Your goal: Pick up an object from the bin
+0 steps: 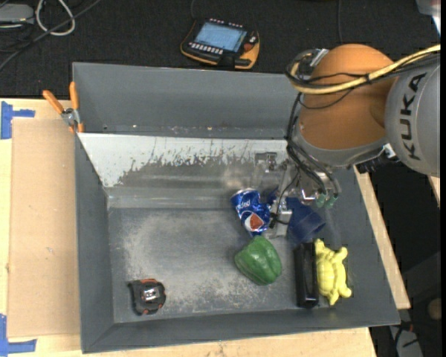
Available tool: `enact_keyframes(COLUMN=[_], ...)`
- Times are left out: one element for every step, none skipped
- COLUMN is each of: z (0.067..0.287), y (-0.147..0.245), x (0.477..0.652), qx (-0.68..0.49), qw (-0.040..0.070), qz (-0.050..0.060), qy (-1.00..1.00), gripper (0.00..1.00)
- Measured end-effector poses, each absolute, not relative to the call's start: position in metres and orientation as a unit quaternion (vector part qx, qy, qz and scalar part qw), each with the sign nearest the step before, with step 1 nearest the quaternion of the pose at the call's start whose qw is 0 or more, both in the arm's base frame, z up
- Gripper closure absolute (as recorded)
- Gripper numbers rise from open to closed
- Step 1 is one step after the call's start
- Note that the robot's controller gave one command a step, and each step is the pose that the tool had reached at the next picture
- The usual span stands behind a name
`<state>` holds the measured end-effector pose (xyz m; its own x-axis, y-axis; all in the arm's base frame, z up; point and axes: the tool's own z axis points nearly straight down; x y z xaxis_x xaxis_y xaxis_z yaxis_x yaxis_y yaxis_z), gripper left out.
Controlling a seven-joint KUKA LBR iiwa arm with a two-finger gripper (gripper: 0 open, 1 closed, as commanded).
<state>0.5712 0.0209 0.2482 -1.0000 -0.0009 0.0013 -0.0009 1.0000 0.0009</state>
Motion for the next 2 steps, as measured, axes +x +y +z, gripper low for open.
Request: enact_keyframes(z=[0.248,0.222], y=[0.021,-0.024], x=[0.571,0.549], qx=[0.0,-0.064], qw=[0.001,0.002], qz=[0.0,-0.001], qy=[-1.0,-0.998], gripper=[0.0,0.0])
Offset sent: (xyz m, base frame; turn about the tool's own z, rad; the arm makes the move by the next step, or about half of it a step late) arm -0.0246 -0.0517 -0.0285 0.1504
